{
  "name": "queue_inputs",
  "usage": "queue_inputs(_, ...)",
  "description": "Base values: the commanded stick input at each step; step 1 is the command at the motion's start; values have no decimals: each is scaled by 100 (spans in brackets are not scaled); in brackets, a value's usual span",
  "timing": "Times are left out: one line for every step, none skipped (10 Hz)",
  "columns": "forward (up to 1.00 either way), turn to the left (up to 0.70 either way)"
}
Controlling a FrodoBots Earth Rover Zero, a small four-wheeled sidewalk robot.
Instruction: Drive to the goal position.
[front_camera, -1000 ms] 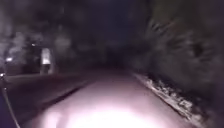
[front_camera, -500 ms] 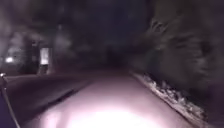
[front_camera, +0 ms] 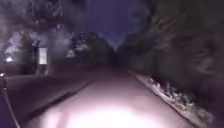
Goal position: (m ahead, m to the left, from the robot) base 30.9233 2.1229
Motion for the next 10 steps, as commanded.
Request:
queue_inputs(50, 0)
queue_inputs(50, 0)
queue_inputs(50, 0)
queue_inputs(50, 0)
queue_inputs(50, 0)
queue_inputs(50, 0)
queue_inputs(50, 0)
queue_inputs(50, 0)
queue_inputs(50, 0)
queue_inputs(50, 0)
